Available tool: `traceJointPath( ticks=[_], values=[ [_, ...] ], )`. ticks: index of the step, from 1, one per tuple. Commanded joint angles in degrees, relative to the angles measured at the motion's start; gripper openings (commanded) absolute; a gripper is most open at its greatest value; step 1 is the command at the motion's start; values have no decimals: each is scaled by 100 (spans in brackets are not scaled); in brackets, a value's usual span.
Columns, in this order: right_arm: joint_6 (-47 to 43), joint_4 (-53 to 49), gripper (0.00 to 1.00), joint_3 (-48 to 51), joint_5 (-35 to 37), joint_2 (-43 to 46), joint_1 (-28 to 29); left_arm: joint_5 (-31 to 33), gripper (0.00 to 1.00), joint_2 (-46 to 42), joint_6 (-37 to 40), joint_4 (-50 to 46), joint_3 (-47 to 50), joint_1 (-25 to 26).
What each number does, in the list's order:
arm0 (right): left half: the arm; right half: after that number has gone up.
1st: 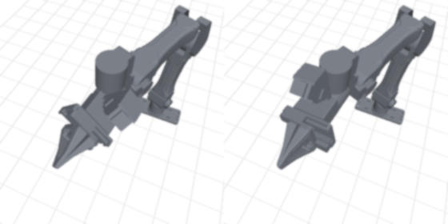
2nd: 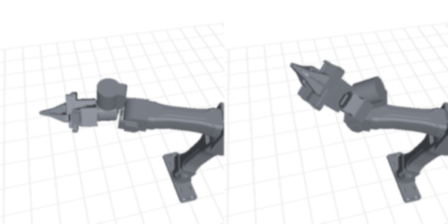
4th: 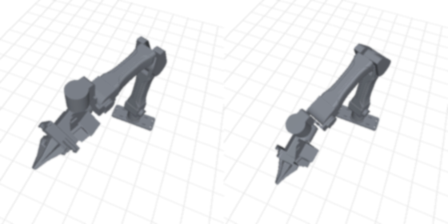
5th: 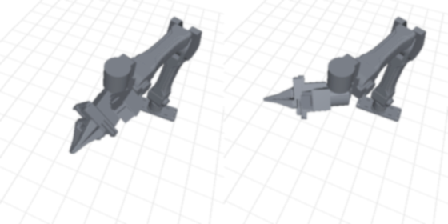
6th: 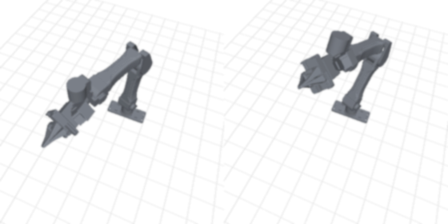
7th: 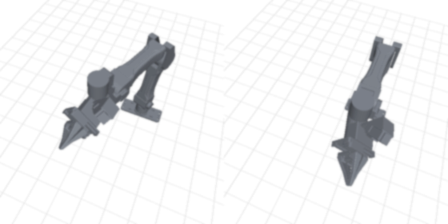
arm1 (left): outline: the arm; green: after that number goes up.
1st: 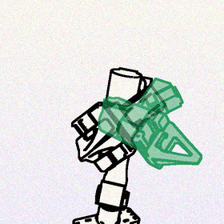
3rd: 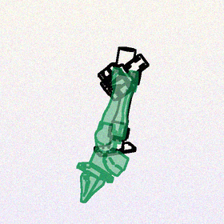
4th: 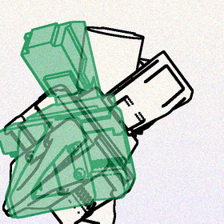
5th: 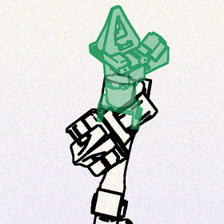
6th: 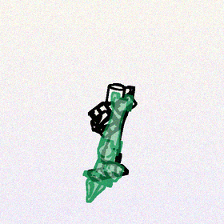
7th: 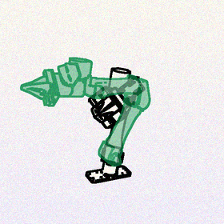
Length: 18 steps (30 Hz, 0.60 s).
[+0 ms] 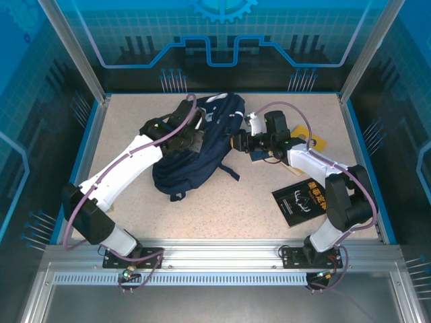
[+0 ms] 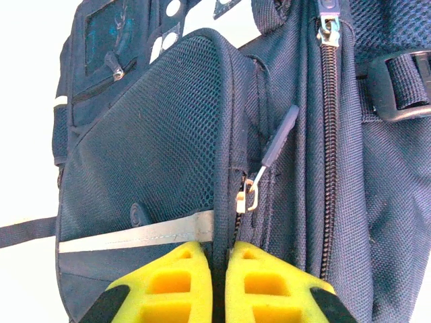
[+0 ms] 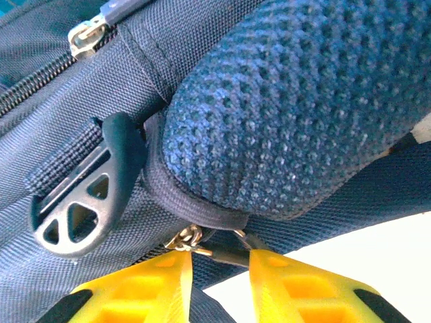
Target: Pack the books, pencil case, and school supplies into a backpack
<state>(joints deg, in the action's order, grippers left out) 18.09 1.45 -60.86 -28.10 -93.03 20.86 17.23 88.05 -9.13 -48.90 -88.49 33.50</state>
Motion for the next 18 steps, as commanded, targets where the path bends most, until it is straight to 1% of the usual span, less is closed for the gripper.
traceJointPath(
  ticks=[1, 7, 13, 16, 18],
  values=[
    [-554, -123, 28, -146, 97, -45, 115, -229, 0, -447, -107, 373, -441, -19],
    [-1078, 5, 25, -150, 273, -65, 225, -281, 0, -443, -118, 372, -437, -45],
    [-1166, 186, 30, -278, 222, -220, 250, -282, 0, -369, -129, 382, -415, -84],
    [-1213, 180, 25, -364, 87, -311, 270, -291, 0, -328, -125, 393, -401, -110],
    [-1240, 156, 16, -387, 86, -325, 280, -308, 0, -309, -142, 404, -389, -124]
  ],
)
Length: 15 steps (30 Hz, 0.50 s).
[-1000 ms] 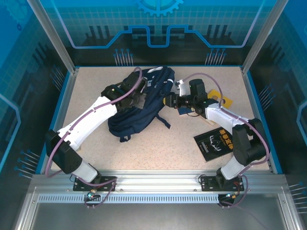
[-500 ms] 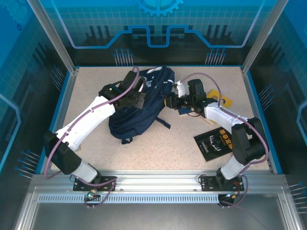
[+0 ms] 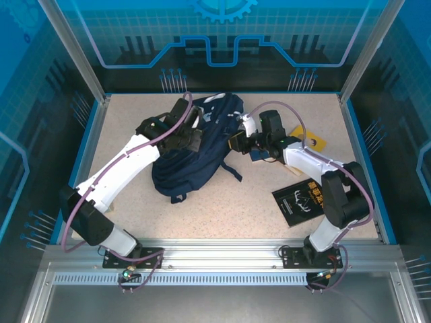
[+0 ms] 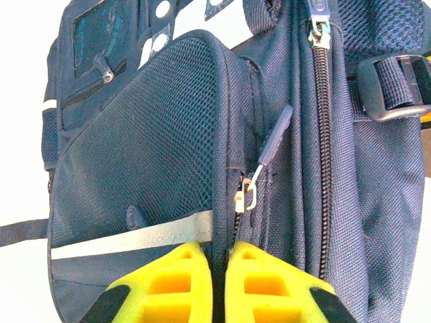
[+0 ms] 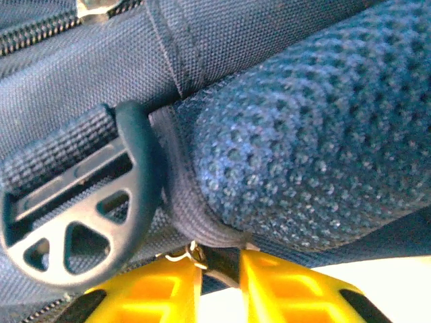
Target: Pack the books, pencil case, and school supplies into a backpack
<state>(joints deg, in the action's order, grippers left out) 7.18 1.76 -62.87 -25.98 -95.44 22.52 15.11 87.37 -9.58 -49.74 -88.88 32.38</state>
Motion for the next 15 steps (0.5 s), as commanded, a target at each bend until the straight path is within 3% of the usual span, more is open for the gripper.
traceJointPath(
  ticks=[1, 8, 15],
  values=[
    [-146, 106, 13, -177, -110, -82, 112, -96, 0, -246, -113, 505, -331, -35],
    [-219, -62, 0, 238, -140, 406, 159, -89, 0, -108, -387, 696, -175, -79],
    [-313, -305, 0, 692, -92, 938, 522, 17, 0, 293, -1041, 907, -247, -107]
  ],
)
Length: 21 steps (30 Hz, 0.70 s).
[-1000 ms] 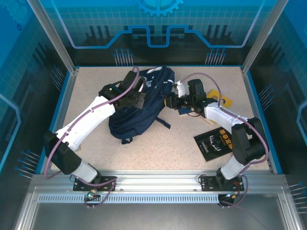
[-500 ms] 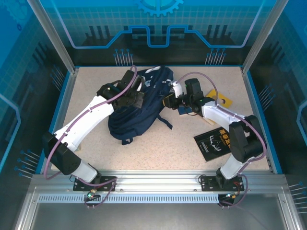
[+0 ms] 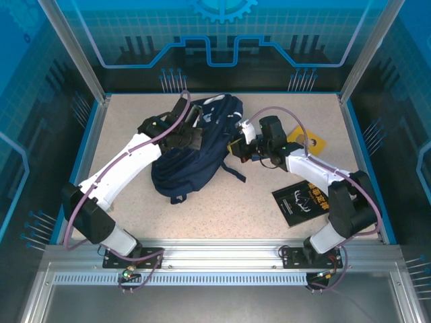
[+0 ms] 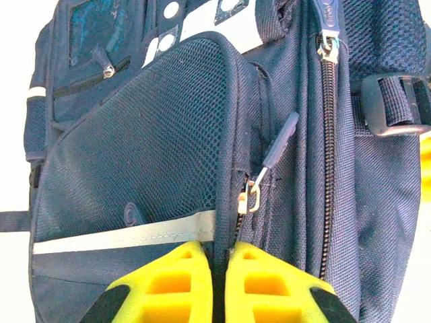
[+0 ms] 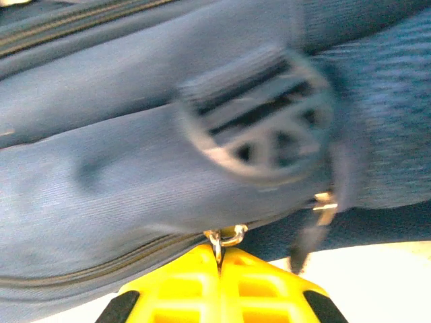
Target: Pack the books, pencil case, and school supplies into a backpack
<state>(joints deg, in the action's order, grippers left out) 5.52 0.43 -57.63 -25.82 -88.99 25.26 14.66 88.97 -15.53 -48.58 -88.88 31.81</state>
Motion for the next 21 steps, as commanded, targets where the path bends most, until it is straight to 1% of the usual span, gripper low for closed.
traceJointPath(
  ticks=[1, 7, 9, 12, 13, 14, 17, 18, 21],
  values=[
    [-151, -191, 0, 234, -53, 363, 333, 65, 0, 203, -535, 821, -268, -57],
    [-179, -143, 0, 434, -73, 532, 876, -110, 0, 538, -854, 1053, -355, -57],
    [-106, -8, 0, 532, -98, 531, 942, -168, 0, 619, -908, 1088, -401, -59],
    [104, 259, 1, 691, 173, 563, 873, -280, 0, 679, -943, 1117, -412, -57],
    [203, 322, 5, 848, 225, 567, 786, -326, 0, 689, -937, 1119, -406, -59],
    [323, 401, 13, 915, 232, 567, 703, -371, 0, 692, -921, 1104, -399, -59],
    [469, 461, 31, 970, 139, 518, 568, -450, 0, 692, -896, 1056, -372, -55],
    [478, 455, 35, 953, 110, 476, 568, -462, 0, 679, -882, 1057, -354, -61],
    [498, 449, 43, 907, 92, 286, 578, -524, 0, 674, -852, 1053, -357, -57]
  ],
)
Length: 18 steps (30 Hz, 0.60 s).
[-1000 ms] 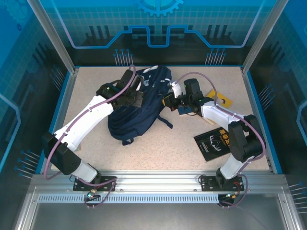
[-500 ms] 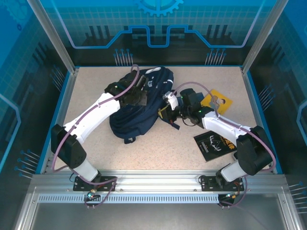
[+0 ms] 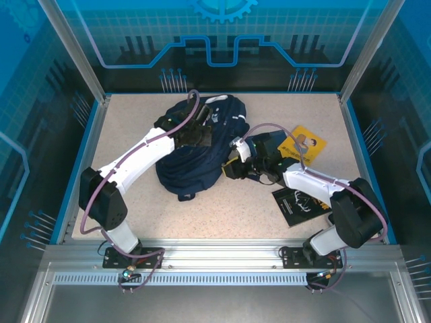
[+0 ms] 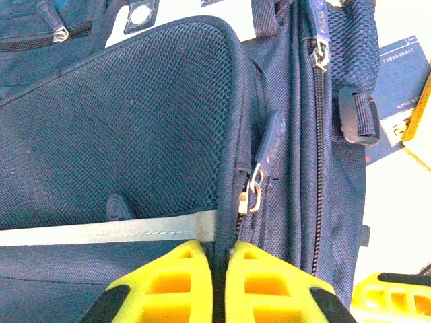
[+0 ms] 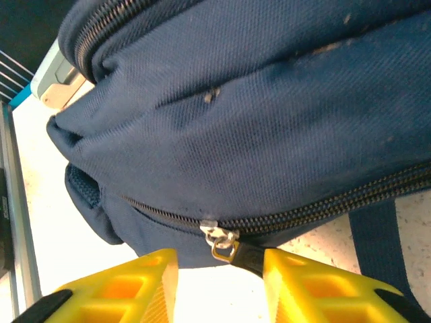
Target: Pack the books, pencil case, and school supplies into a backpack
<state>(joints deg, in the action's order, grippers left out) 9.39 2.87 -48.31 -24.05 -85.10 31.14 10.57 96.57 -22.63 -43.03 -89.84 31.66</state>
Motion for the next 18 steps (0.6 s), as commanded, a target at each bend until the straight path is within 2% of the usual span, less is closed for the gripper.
traceJointPath(
  ticks=[1, 6, 11, 16, 18],
  values=[
    [124, 226, 45, -27, -21, -158, -2, -138, 0, -86, -144, 506, -266, -41],
    [64, 295, 45, -119, 114, -396, -2, -204, 0, -53, -123, 500, -330, -44],
    [-322, 314, 36, -171, 195, -525, 50, -197, 0, -16, -110, 467, -386, -43],
    [-536, 219, 10, -172, 178, -491, 93, -169, 0, 58, -182, 470, -415, -46],
    [-643, 145, 5, -178, 219, -423, 191, -158, 0, 127, -290, 477, -456, -52]
  ],
)
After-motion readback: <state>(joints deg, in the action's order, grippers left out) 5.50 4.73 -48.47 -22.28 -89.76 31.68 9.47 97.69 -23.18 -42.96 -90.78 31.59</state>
